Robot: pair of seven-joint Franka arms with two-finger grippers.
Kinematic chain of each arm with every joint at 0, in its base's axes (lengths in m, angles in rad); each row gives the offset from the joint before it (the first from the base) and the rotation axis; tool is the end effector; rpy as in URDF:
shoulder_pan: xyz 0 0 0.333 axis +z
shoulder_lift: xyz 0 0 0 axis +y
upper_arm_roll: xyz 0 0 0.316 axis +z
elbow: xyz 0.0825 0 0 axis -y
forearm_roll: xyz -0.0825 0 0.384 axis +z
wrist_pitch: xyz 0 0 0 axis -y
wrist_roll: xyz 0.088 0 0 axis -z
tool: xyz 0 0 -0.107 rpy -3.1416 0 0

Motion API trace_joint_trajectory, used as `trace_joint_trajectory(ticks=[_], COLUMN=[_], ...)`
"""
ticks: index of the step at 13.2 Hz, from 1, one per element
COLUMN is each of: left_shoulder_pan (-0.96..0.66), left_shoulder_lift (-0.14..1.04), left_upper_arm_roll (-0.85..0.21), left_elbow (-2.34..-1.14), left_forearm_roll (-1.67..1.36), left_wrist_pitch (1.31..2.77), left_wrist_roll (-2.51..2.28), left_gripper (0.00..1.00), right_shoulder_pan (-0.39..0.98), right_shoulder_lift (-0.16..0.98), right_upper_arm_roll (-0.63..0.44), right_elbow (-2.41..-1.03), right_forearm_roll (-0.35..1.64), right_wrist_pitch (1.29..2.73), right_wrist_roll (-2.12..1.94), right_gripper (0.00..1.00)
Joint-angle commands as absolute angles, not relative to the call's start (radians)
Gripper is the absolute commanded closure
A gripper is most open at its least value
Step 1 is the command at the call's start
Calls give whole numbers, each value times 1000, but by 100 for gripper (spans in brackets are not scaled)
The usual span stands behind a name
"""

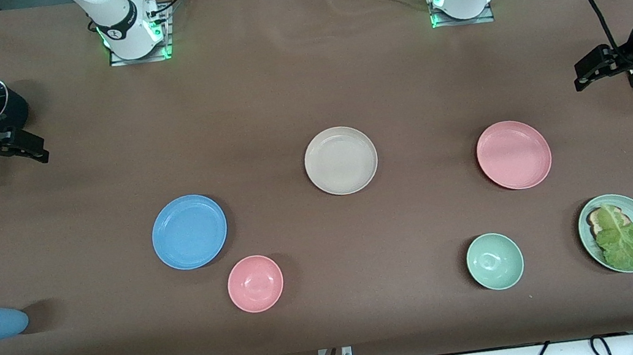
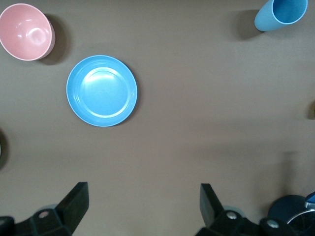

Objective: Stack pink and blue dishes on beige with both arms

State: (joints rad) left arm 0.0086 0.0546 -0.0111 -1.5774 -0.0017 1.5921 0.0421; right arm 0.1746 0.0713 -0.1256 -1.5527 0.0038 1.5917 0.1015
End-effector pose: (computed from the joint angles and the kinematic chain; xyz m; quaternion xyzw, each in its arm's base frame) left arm 0.5716 -0.0014 0.5925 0.9996 -0.0223 -0.0199 0.0016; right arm 0.5762 0.0312 0.5948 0.9995 -0.0262 -0.0156 0.0038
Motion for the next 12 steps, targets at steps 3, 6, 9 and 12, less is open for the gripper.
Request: trace_joint_trajectory(ticks=[3,6,9,12], left_shoulder_pan=[12,11,11,11], left_shoulder_lift=[32,34,37,37], left_upper_arm_roll=[-14,-15,-17,-17], left_elbow=[-1591,-1591,-1591,-1591], left_forearm_roll=[0,0,2,2], left_wrist_pitch=[1588,1588,1588,1588], left_wrist_roll=[40,40,40,40], left_gripper=[0,0,0,0], right_shoulder_pan=[173,173,176,175], right_shoulder_lift=[63,61,61,61], right_upper_arm_roll=[-124,-124,-123,-126], right_elbow=[-1552,-1552,-1552,-1552], right_forearm_roll=[12,14,18,20], right_wrist_pitch=[1574,1575,1574,1572], right_wrist_roll=[91,91,92,91], right_gripper=[0,0,0,0])
